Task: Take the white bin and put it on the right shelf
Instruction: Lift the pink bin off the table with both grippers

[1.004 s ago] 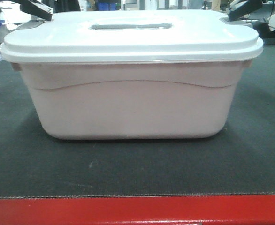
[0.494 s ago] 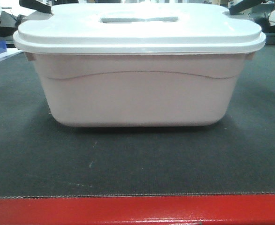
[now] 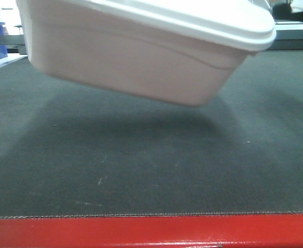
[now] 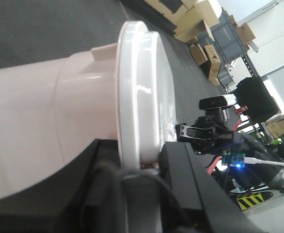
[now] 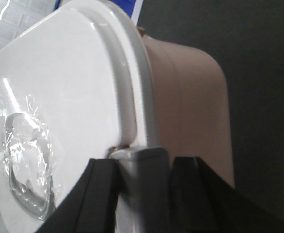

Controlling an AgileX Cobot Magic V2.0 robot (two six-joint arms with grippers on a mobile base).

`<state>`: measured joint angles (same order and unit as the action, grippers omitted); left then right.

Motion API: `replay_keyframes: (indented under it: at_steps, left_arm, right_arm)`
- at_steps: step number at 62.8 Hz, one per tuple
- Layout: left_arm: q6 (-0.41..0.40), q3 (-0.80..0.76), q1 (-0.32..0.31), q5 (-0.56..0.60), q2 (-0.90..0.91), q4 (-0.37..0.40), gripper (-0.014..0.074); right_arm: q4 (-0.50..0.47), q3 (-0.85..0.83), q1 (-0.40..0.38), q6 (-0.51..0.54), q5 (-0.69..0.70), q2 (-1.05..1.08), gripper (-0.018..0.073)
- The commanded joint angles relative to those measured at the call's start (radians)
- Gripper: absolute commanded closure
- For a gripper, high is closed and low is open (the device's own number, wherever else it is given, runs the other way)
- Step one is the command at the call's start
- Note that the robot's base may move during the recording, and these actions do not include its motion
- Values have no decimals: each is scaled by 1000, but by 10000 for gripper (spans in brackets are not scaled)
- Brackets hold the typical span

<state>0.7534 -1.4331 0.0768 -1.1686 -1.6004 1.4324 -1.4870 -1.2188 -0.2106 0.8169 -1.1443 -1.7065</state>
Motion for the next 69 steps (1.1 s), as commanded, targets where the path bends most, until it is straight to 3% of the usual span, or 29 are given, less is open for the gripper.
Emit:
replay_keyframes:
  at_steps: [1, 22, 69]
  left_arm:
    - [-28, -56, -13, -151, 72, 119, 722]
    - [-37, -82, -13, -150, 90, 119, 722]
    - [-37, -82, -13, -148, 90, 119, 722]
  right_arm:
    - [-163, -31, 11, 49, -193, 73, 410]
    - [-269, -33, 11, 90, -193, 156, 420]
    - [-270, -33, 11, 92, -150, 204, 420]
